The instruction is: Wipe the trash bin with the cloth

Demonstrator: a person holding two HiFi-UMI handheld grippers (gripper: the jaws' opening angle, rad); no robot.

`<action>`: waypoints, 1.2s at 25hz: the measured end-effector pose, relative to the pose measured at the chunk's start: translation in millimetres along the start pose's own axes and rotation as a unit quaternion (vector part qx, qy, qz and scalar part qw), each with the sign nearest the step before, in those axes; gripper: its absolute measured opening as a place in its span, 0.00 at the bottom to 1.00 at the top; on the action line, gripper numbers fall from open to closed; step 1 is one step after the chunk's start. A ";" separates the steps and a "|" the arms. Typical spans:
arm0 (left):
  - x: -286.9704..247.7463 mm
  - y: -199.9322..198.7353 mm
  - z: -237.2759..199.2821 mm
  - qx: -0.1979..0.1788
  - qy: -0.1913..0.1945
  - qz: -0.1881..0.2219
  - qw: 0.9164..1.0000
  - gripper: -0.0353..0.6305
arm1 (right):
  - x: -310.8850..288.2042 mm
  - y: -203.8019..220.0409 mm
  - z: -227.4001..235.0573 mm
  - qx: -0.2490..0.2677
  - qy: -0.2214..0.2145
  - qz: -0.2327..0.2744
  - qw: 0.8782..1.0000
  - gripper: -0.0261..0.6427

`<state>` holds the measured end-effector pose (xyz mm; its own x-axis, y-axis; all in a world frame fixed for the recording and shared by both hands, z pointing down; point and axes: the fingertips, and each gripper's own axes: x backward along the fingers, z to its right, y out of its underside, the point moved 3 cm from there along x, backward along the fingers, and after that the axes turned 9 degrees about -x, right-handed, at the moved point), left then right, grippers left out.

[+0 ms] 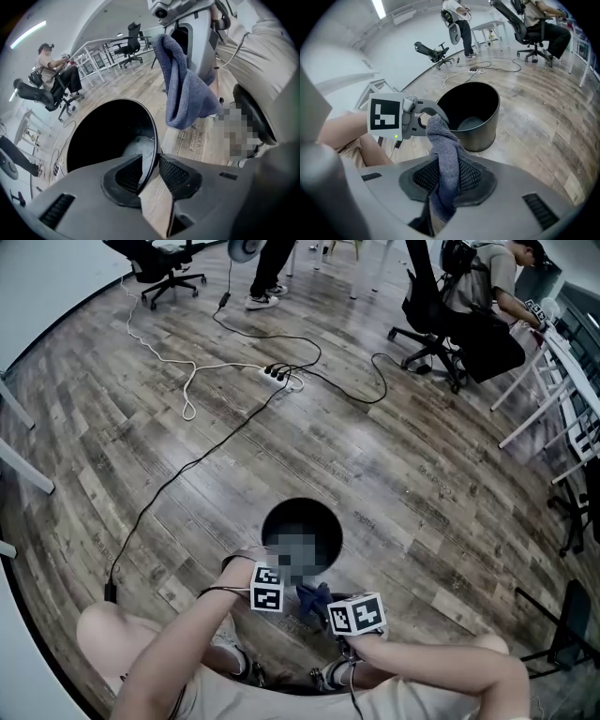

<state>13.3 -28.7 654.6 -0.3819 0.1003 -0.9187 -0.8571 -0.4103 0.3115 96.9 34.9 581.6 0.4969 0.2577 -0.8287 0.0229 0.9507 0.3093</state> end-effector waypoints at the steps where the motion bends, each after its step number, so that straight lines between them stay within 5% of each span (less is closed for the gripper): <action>1: 0.0 -0.3 -0.6 0.002 0.002 0.001 1.000 0.24 | -3.3 -1.3 -0.5 -0.006 -0.002 -0.001 1.000 0.17; 13: -3.8 -19.6 -1.3 0.039 0.013 -0.007 0.999 0.21 | -45.4 -18.1 32.2 0.016 0.045 0.012 0.999 0.17; 20: -5.8 -29.5 6.5 0.010 0.013 -0.013 1.000 0.15 | -59.2 -22.7 66.9 0.042 0.080 0.027 0.996 0.17; 30: -5.6 -32.5 7.4 0.031 0.017 0.007 0.999 0.12 | -129.5 -9.6 118.5 0.127 0.107 0.068 0.984 0.17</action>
<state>40.7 -9.3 651.5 -0.3825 0.0643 -0.9217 -0.8724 -0.3537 0.3374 135.1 -28.0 741.2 0.3173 0.4359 -0.8422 0.1973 0.8383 0.5082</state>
